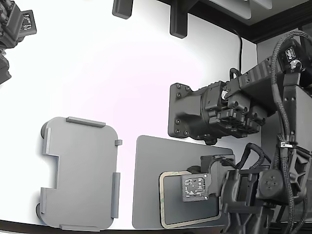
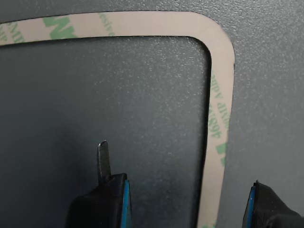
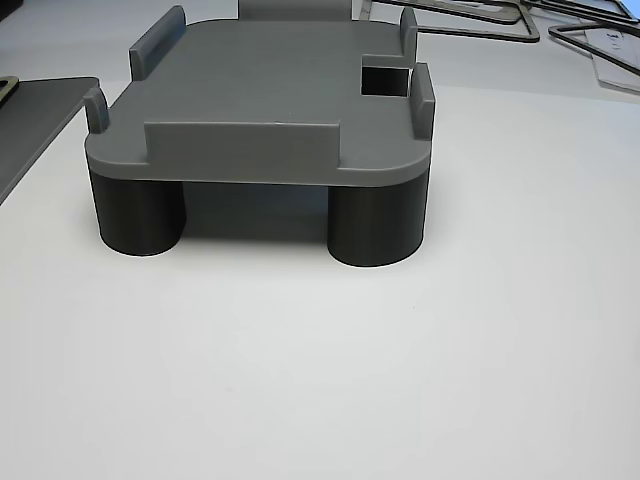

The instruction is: Move top rectangular frame to the holder.

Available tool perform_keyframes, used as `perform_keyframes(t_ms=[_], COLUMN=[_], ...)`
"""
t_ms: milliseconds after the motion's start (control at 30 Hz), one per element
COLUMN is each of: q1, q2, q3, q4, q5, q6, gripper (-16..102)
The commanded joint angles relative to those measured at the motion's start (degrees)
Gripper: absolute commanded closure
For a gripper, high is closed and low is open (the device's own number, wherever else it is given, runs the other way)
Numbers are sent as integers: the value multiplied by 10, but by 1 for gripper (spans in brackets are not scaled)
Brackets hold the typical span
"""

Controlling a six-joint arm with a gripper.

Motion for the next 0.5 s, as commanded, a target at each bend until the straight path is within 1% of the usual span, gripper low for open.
perform_keyframes(t_ms=[0, 167, 200, 300, 467], q1=[-18, -32, -33, -43, -48], q2=[18, 20, 22, 26, 34], q3=[10, 27, 31, 44, 58], q4=[-18, -29, -31, -36, -45], q5=[2, 4, 4, 7, 5], q6=[-16, -29, -29, -33, -36], gripper=[-14, -13, -14, -14, -9])
